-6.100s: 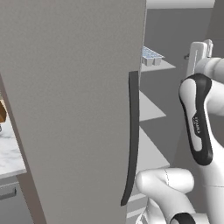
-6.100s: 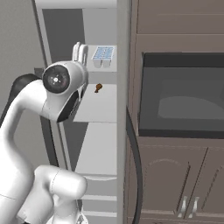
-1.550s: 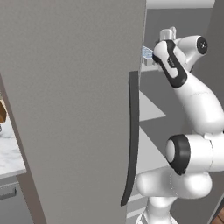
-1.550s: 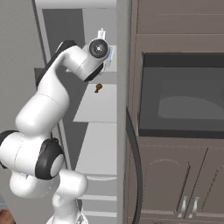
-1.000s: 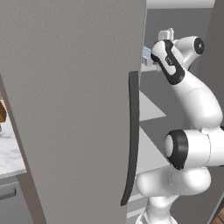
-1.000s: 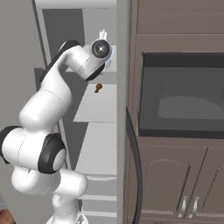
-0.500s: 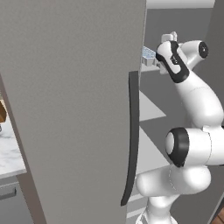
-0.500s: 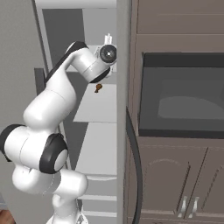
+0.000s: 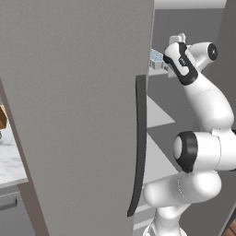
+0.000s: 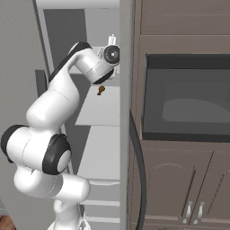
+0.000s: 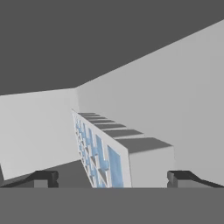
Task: Open the freezer door, pick up the ice cube tray from the freezer, and place it on the dining counter.
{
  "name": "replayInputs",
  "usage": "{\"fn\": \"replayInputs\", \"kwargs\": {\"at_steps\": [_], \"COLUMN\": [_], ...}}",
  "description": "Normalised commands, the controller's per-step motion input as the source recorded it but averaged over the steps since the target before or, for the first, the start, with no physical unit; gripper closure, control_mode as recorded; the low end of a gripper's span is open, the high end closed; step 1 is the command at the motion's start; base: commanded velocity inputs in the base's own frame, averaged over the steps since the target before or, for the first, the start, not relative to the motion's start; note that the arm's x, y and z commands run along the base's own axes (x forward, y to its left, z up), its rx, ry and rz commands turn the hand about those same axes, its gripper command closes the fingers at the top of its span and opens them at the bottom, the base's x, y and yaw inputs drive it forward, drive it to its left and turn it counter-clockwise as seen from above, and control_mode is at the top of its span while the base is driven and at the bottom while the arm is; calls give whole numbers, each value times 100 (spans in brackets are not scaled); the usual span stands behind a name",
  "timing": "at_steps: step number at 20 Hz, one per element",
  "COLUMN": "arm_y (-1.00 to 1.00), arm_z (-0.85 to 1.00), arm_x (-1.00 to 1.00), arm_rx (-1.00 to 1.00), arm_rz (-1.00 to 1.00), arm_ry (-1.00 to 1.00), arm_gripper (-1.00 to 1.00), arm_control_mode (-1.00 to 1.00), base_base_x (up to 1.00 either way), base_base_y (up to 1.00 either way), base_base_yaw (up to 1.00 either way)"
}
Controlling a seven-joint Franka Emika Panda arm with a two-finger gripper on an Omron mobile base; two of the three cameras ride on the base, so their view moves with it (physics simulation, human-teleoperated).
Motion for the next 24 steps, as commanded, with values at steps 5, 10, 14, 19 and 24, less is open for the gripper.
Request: {"fn": "replayInputs", "kwargs": {"at_steps": [5, 10, 14, 19, 24], "arm_y": [0, 0, 0, 0, 0], "arm_z": [0, 0, 0, 0, 0], "arm_x": [15, 1, 0, 0, 3], "arm_rx": [0, 0, 0, 0, 0], "arm_rz": [0, 0, 0, 0, 0], "arm_ry": [0, 0, 0, 0, 0], "arm_gripper": [-100, -100, -100, -100, -100], "arm_control_mode": [-100, -100, -100, -100, -100], "base_base_x": [0, 0, 0, 0, 0], "base_base_y": [0, 0, 0, 0, 0], "base_base_yaw": [0, 0, 0, 0, 0]}}
